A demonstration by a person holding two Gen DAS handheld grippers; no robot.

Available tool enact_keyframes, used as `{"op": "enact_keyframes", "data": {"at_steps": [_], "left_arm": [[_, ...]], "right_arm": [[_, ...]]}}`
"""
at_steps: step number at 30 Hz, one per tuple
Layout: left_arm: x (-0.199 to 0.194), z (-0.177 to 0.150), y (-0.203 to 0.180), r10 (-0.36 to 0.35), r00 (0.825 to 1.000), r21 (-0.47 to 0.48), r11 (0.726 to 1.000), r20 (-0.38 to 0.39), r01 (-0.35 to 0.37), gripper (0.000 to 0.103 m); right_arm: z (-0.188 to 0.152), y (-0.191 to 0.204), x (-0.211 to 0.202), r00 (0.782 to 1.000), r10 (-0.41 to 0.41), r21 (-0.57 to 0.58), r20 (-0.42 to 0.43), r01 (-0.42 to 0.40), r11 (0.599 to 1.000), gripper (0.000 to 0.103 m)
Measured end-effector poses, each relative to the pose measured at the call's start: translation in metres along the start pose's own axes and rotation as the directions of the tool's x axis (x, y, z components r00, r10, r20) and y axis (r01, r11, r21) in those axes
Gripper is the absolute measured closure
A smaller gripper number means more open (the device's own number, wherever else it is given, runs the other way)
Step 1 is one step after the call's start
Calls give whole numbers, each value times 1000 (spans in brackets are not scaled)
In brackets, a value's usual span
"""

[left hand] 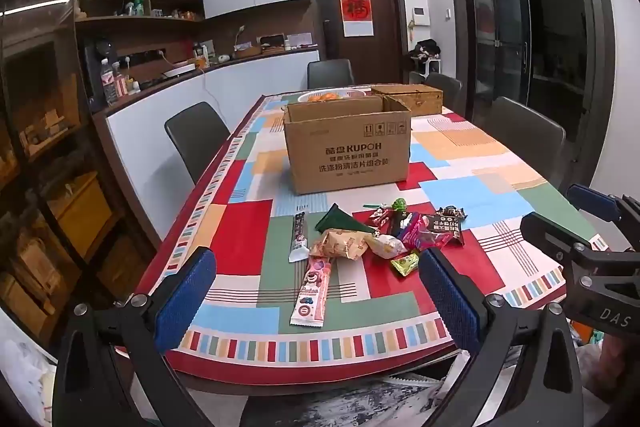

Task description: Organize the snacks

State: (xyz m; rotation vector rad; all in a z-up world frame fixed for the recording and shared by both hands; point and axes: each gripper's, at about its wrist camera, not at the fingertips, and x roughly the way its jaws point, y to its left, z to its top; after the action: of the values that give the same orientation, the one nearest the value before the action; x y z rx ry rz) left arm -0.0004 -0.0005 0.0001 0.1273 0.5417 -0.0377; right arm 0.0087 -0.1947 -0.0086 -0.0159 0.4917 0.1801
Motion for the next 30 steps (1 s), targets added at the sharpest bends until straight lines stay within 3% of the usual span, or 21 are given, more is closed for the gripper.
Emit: {"op": "enact_keyframes", "data": {"at_steps": [13, 30], "left_arm": [[-6, 3, -11, -5, 1000, -3, 1000, -2, 5, 0], [-4, 1, 4, -18, 1000, -21, 1000, -10, 18, 0]], "right_arm": [[1, 1, 1, 1000, -7, -11, -7, 7, 1000, 18], [1, 3, -1, 1000, -8, -16, -7, 8, 1000, 18]]}}
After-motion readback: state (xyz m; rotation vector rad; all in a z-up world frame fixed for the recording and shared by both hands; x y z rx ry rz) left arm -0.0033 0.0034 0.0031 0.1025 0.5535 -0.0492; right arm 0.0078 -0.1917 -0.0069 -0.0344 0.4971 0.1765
